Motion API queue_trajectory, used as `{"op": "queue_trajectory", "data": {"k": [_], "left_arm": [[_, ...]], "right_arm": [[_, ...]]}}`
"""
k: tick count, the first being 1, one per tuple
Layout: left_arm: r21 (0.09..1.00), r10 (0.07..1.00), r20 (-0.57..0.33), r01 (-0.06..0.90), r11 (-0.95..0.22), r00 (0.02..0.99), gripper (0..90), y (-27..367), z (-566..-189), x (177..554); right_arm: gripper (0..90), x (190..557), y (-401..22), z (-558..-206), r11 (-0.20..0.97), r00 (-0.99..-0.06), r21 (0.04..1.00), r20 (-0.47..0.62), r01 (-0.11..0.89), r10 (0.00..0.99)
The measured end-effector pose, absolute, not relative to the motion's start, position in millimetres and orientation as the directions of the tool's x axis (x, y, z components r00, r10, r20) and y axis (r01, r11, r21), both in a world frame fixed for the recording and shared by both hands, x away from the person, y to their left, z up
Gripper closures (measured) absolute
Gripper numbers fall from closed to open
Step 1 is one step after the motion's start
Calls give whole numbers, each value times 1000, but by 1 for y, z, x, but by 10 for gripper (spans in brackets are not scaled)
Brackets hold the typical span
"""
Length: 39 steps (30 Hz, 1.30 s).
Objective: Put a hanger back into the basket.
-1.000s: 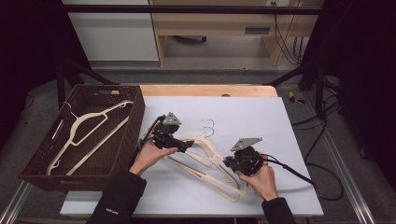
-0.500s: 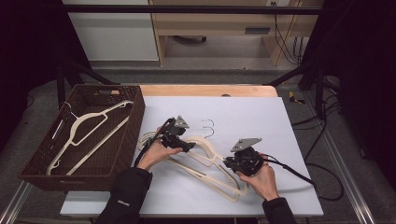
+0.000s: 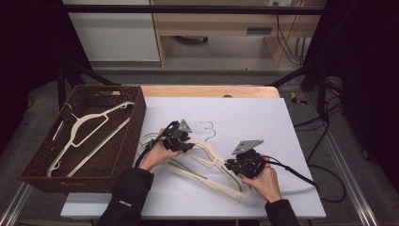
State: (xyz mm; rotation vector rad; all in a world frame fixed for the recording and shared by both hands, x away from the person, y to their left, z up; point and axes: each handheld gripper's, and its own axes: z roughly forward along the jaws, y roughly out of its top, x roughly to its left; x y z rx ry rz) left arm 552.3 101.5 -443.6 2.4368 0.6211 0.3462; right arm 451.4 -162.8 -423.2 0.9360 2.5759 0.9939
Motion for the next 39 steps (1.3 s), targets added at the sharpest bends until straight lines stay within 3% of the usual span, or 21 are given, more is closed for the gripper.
{"op": "queue_trajectory", "data": {"k": [20,24,30,33,39], "left_arm": [[601,456,262,226,-767,851,734,110,-416,498],[602,448,276,210,-770,850,741,114,-416,488],[614,446,288,194,-765,848,748,119,-416,474],[611,442,297,187,-769,847,750,118,-415,469],[619,438,324,163,-768,839,752,117,-413,460]], "right_arm": [[747,450,-171,-424,565,-783,665,48,489,620],[696,450,-172,-425,550,-786,672,77,496,614],[551,449,-172,-419,513,-812,721,119,466,571],[484,448,-168,-410,506,-824,756,76,415,562],[464,460,-151,-401,507,-863,768,114,390,491]]}}
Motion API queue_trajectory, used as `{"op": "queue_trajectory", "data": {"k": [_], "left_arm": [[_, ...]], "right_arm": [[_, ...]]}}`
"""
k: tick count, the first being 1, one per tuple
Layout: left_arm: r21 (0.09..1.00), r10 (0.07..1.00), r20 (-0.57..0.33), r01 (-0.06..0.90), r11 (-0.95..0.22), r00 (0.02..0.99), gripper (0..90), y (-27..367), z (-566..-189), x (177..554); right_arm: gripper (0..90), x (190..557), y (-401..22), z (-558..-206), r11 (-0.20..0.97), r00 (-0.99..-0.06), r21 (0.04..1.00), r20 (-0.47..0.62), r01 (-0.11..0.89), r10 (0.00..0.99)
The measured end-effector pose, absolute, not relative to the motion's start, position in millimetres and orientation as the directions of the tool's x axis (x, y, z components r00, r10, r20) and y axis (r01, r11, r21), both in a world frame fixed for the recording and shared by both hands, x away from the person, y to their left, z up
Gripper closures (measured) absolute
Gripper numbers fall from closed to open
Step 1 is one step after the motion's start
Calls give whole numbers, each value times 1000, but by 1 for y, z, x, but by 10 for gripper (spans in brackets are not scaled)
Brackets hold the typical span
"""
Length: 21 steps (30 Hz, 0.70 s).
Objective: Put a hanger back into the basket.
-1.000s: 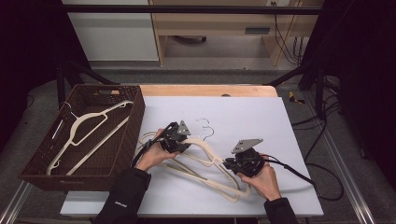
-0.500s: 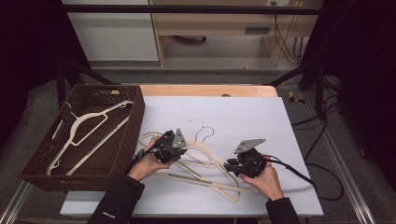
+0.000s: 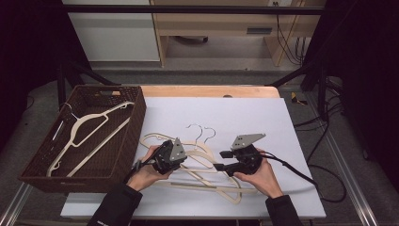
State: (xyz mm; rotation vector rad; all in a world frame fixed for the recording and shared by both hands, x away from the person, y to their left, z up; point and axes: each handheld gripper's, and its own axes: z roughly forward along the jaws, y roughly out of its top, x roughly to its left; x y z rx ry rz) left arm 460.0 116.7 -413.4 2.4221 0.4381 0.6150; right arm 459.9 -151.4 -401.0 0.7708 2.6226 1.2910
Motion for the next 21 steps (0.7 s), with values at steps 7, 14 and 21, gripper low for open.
{"op": "queue_trajectory", "data": {"k": [7,14,21], "left_arm": [[624,427,335,142,-768,840,755,115,-411,452],[633,409,333,120,-765,850,756,110,-410,445],[642,394,314,113,-759,864,756,111,-407,438]], "right_arm": [[551,476,-140,-410,523,-869,739,171,425,465],[721,481,-133,-419,546,-882,713,225,439,415],[822,479,-134,-418,566,-898,703,273,431,345]]}}
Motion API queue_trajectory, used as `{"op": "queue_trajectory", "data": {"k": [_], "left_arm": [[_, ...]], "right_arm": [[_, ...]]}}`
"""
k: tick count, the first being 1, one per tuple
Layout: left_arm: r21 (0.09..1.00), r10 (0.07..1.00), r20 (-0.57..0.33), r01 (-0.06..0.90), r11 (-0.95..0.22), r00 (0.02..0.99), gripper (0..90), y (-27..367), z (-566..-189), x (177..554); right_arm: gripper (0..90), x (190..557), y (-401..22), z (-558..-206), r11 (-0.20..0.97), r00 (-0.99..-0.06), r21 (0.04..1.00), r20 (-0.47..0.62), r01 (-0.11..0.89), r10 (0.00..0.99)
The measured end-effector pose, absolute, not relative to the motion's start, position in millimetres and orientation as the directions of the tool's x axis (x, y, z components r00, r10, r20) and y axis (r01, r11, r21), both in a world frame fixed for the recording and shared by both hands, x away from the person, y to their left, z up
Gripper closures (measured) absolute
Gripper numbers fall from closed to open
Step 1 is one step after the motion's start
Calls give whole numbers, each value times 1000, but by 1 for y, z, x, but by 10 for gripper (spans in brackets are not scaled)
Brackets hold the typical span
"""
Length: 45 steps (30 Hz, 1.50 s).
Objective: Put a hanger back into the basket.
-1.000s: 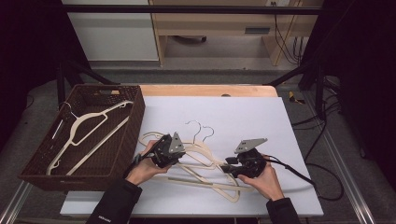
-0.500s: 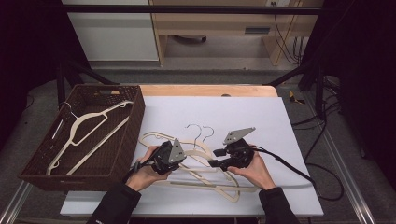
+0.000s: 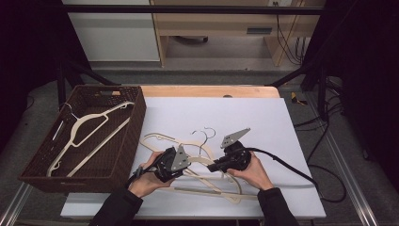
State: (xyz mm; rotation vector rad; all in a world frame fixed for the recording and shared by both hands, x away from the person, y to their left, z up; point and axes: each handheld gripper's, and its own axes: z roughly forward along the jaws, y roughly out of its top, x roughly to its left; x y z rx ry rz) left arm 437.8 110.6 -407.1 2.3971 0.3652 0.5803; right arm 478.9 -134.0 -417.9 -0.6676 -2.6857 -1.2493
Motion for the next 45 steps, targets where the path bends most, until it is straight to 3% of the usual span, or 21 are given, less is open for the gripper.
{"op": "queue_trajectory", "data": {"k": [5,14,19,25,29,35,38,45], "left_arm": [[668,392,275,119,-734,878,749,117,-398,434],[710,343,197,108,-696,918,563,131,-380,429],[721,317,154,113,-683,936,536,133,-377,431],[696,240,110,97,-711,965,630,122,-382,437],[697,230,79,111,-709,970,766,119,-385,438],[684,229,97,102,-722,969,791,120,-384,435],[703,213,61,110,-703,975,824,120,-381,432],[716,243,99,100,-691,965,860,117,-368,415]], "right_arm": [[848,474,-136,-413,549,-911,729,292,410,292],[867,461,-148,-396,536,-926,757,269,373,265],[867,454,-150,-392,545,-941,768,246,335,231],[866,448,-142,-391,588,-966,767,189,258,178],[866,445,-141,-391,592,-972,772,166,232,165],[853,445,-141,-393,587,-978,785,120,198,169],[805,445,-143,-390,573,-974,795,98,200,205],[605,443,-151,-381,508,-957,835,71,211,281]]}}
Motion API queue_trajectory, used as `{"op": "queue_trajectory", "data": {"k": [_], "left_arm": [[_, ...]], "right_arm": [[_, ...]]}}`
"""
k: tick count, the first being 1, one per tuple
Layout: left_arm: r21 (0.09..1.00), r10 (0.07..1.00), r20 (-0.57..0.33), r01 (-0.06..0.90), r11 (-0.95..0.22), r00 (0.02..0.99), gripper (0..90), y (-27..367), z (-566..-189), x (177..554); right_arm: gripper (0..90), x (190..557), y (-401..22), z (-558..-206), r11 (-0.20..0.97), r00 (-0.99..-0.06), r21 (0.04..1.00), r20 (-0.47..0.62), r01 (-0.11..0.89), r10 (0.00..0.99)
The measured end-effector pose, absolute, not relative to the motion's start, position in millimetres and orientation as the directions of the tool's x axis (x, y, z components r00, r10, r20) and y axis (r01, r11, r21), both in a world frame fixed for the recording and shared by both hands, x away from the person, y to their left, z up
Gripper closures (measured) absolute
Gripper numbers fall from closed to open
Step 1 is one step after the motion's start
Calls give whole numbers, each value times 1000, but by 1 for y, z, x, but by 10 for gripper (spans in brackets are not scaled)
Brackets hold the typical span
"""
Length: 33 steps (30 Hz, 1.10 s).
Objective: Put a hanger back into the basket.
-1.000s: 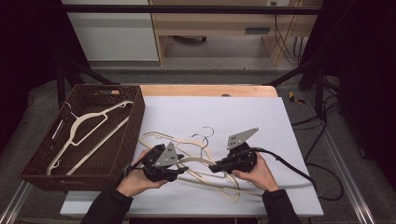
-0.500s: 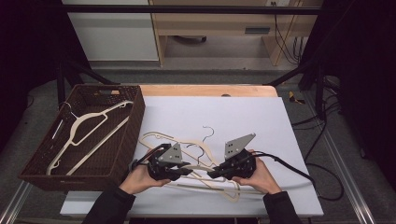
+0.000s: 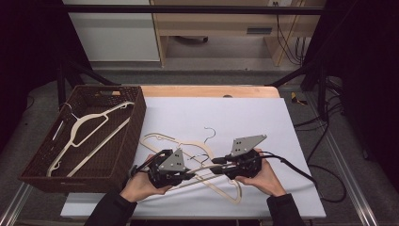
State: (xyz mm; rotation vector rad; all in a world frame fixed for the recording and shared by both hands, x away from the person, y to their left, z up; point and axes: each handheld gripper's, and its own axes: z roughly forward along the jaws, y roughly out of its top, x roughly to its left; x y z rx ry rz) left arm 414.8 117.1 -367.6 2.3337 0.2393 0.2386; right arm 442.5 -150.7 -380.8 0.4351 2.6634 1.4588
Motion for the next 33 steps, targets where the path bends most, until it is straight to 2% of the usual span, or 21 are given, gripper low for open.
{"op": "queue_trajectory", "data": {"k": [3,7,10,16,26,33], "left_arm": [[724,276,98,122,-679,956,860,120,-364,414],[744,335,85,164,-648,938,861,124,-361,415],[754,382,82,193,-628,921,860,126,-357,415],[776,440,74,226,-589,895,860,134,-341,417],[816,480,94,209,-539,872,860,161,-284,416],[833,520,83,227,-505,850,860,189,-256,427]], "right_arm": [[513,439,-158,-375,472,-947,861,29,186,321],[347,434,-169,-367,428,-918,887,-14,172,397],[262,433,-182,-366,379,-878,903,-5,202,479],[148,430,-208,-373,322,-793,907,21,271,609],[55,421,-227,-385,263,-695,912,33,314,718],[48,420,-232,-390,246,-653,911,34,332,757]]}}
